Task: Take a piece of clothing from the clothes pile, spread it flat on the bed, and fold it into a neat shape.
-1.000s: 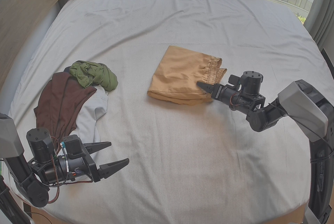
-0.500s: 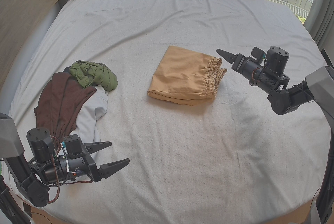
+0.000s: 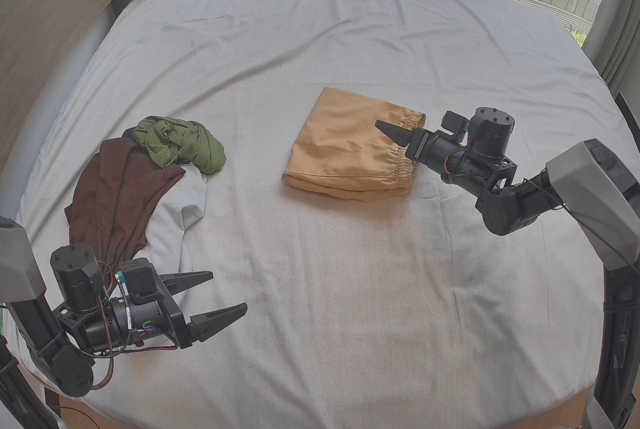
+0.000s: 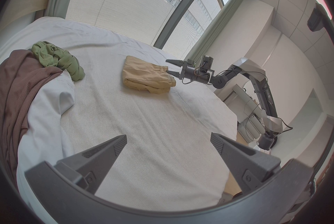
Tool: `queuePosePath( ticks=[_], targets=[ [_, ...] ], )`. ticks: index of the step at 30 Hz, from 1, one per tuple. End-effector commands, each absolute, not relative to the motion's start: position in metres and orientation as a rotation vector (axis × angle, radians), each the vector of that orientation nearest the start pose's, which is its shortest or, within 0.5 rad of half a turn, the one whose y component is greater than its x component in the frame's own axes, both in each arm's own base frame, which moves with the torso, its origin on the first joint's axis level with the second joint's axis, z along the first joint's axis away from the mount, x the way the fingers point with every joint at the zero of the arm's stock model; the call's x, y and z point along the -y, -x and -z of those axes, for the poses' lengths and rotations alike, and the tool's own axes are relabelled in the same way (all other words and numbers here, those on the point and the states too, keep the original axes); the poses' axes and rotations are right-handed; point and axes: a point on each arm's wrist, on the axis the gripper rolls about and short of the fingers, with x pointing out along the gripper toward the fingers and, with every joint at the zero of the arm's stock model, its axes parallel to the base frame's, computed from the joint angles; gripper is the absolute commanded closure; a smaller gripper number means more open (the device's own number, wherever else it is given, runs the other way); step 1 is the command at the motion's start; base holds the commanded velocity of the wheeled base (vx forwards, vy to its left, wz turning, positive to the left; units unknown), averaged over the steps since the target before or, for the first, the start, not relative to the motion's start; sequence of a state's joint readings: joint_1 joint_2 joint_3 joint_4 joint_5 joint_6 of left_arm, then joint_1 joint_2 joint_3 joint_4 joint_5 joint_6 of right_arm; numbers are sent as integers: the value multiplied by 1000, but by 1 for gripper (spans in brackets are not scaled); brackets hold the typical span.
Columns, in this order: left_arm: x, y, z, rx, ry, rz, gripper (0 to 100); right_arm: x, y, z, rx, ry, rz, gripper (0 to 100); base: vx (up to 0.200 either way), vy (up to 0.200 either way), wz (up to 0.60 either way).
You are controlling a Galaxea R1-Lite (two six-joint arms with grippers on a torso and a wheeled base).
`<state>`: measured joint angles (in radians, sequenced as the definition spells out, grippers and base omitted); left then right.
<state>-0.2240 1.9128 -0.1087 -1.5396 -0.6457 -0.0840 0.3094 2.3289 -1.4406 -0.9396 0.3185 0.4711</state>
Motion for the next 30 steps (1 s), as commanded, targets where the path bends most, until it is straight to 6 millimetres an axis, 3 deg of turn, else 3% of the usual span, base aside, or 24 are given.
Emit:
queuePosePath(
  ticks=[1, 9, 13, 15, 16, 20, 23, 25, 26, 27, 30],
  targets=[
    [63, -220, -71, -298, 135, 849, 0, -155, -463, -97, -167, -445, -609, 0, 0, 0, 0],
    [63, -220, -70, -299, 135, 850, 0, -151, -465, -80, -184, -422, -556, 0, 0, 0, 0],
    [63, -219, -70, -301, 136, 849, 0, -152, -461, -91, -150, -426, -556, 0, 0, 0, 0],
    [63, -220, -71, -298, 135, 847, 0, -150, -451, -115, -91, -426, -561, 0, 0, 0, 0],
    [63, -220, -71, -298, 135, 847, 0, -150, -451, -115, -91, -426, -561, 0, 0, 0, 0],
    [63, -220, -79, -259, 134, 850, 0, -137, -408, -180, 5, -426, -580, 0, 0, 0, 0],
    [64, -218, -95, -205, 164, 862, 0, -123, -373, -214, 58, -404, -582, 0, 0, 0, 0],
    [64, -213, -108, -164, 195, 867, 0, -113, -350, -228, 78, -386, -576, 0, 0, 0, 0],
    [64, -213, -108, -164, 195, 867, 0, -113, -350, -228, 78, -386, -576, 0, 0, 0, 0],
    [67, -206, -124, -122, 241, 893, 0, -101, -320, -237, 84, -353, -567, 0, 0, 0, 0],
    [69, -190, -144, -56, 272, 932, 0, -88, -279, -237, 83, -288, -557, 0, 0, 0, 0]
  ],
)
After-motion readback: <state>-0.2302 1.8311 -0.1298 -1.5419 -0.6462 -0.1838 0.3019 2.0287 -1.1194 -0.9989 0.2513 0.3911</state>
